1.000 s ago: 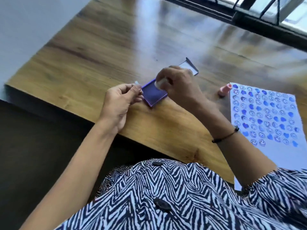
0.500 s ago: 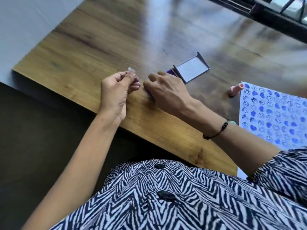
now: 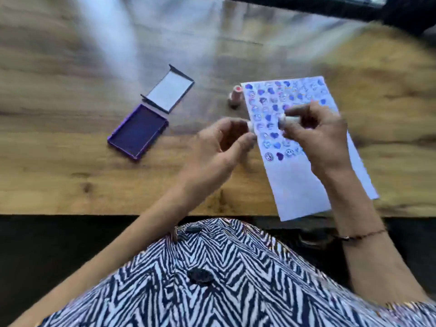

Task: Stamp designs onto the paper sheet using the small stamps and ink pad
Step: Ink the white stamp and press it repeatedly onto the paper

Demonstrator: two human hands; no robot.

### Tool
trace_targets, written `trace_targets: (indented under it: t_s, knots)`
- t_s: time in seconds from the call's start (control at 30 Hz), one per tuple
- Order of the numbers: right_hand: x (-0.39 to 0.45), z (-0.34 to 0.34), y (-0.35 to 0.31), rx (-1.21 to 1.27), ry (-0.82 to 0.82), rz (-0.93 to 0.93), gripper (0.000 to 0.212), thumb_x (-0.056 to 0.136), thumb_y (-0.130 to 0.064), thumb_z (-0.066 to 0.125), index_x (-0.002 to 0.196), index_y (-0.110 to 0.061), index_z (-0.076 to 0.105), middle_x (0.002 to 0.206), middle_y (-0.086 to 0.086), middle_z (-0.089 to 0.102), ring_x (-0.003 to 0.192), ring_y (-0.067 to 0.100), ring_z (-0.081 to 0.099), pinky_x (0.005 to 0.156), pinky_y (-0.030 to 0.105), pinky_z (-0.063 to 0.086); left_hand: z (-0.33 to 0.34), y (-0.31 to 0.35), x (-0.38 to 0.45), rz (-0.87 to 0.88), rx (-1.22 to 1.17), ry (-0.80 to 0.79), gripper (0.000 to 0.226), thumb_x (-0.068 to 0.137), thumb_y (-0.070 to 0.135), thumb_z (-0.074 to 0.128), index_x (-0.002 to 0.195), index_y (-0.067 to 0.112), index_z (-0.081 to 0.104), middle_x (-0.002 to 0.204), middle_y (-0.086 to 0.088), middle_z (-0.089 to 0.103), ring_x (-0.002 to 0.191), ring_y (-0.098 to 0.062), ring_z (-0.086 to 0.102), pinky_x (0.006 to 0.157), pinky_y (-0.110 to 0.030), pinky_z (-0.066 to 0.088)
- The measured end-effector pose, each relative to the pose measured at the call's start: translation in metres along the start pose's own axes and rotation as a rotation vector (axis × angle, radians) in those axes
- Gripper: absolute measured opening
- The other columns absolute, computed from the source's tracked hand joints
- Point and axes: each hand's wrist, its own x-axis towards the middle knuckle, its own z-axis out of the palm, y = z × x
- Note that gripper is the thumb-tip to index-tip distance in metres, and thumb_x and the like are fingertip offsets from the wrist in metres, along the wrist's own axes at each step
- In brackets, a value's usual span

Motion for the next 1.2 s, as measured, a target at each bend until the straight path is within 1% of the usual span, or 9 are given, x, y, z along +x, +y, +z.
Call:
trace_targets:
  t_s: [0.1, 0.2, 0.33, 0.4, 0.57, 0.7, 0.9, 1.03, 1.2]
  knots:
    - [-0.021, -0.074, 0.050, -0.143, 0.223, 0.186, 0.010, 0.075, -0.003, 0.069, 0.078, -0.013, 0.067, 0.057, -0.020, 0.057, 0.058, -0.003, 0.053, 0.066, 0.020, 0.047, 0.077, 0.001, -0.001, 0.059, 0.189, -0.488, 0.019, 0.081, 0.020, 0.061, 0.095, 0.007, 0.061, 0.090, -0.011, 0.070, 0.081, -0.014, 0.063, 0.081, -0.028, 0.051]
    - [-0.026, -0.083, 0.073, -0.272, 0.197, 0.240, 0.009, 0.074, -0.003, 0.067, 0.083, -0.002, 0.068, 0.053, -0.022, 0.054, 0.047, -0.013, 0.049, 0.057, 0.008, 0.036, 0.102, -0.015, 0.001, 0.268, 0.459, -0.614, 0.018, 0.086, 0.015, 0.055, 0.096, 0.001, 0.057, 0.090, -0.015, 0.067, 0.085, -0.028, 0.061, 0.080, -0.034, 0.045]
    - [-0.007, -0.063, 0.062, -0.428, 0.076, 0.102, 0.011, 0.075, -0.004, 0.064, 0.085, -0.001, 0.068, 0.071, 0.007, 0.064, 0.057, -0.001, 0.053, 0.056, 0.013, 0.036, 0.100, -0.034, 0.011, 0.379, 0.759, -0.571, 0.026, 0.091, 0.025, 0.045, 0.101, 0.001, 0.050, 0.095, -0.019, 0.064, 0.092, -0.035, 0.053, 0.076, -0.038, 0.035]
    - [0.003, -0.056, 0.054, -0.539, 0.043, 0.012, 0.012, 0.076, -0.005, 0.062, 0.086, -0.002, 0.068, 0.083, 0.017, 0.069, 0.075, 0.021, 0.060, 0.066, 0.022, 0.039, 0.098, -0.034, 0.015, 0.424, 0.801, -0.538, 0.028, 0.091, 0.025, 0.043, 0.099, -0.001, 0.049, 0.095, -0.022, 0.063, 0.093, -0.037, 0.052, 0.075, -0.040, 0.033]
    - [0.007, -0.049, 0.053, -0.763, -0.042, -0.041, 0.014, 0.079, -0.006, 0.055, 0.090, -0.003, 0.063, 0.097, 0.024, 0.064, 0.094, 0.038, 0.058, 0.083, 0.046, 0.048, 0.101, -0.034, 0.017, 0.467, 0.865, -0.539, 0.029, 0.094, 0.024, 0.037, 0.095, -0.002, 0.048, 0.092, -0.025, 0.062, 0.092, -0.036, 0.049, 0.077, -0.040, 0.031]
    - [0.008, -0.043, 0.052, -0.964, -0.076, -0.084, 0.015, 0.084, -0.008, 0.052, 0.097, -0.004, 0.060, 0.102, 0.022, 0.059, 0.092, 0.042, 0.059, 0.076, 0.045, 0.050, 0.100, -0.032, 0.019, 0.450, 0.874, -0.561, 0.027, 0.092, 0.024, 0.039, 0.096, -0.001, 0.049, 0.093, -0.023, 0.063, 0.095, -0.034, 0.050, 0.077, -0.037, 0.031]
    - [0.008, -0.032, 0.049, -1.148, -0.181, -0.240, 0.015, 0.082, 0.003, 0.039, 0.093, 0.001, 0.050, 0.096, 0.026, 0.054, 0.076, 0.044, 0.059, 0.057, 0.037, 0.032, 0.099, -0.031, 0.020, 0.478, 0.865, -0.601, 0.025, 0.089, 0.023, 0.045, 0.094, 0.000, 0.051, 0.089, -0.022, 0.063, 0.095, -0.034, 0.051, 0.076, -0.031, 0.029]
    - [0.018, -0.047, 0.050, -0.927, -0.151, -0.100, 0.012, 0.079, -0.002, 0.052, 0.087, -0.007, 0.059, 0.089, 0.019, 0.061, 0.078, 0.037, 0.059, 0.063, 0.036, 0.040, 0.098, -0.029, 0.023, 0.462, 0.861, -0.610, 0.028, 0.090, 0.025, 0.044, 0.095, -0.001, 0.052, 0.091, -0.024, 0.063, 0.092, -0.035, 0.053, 0.072, -0.031, 0.027]
    - [0.000, -0.078, 0.045, 0.041, 0.112, 0.269, 0.015, 0.077, 0.003, 0.063, 0.073, -0.011, 0.060, 0.064, 0.006, 0.058, 0.048, 0.013, 0.058, 0.056, 0.030, 0.058, 0.095, -0.025, 0.028, 0.303, 0.727, -0.562, 0.027, 0.087, 0.027, 0.052, 0.099, 0.004, 0.057, 0.094, -0.017, 0.067, 0.091, -0.032, 0.058, 0.078, -0.039, 0.043]
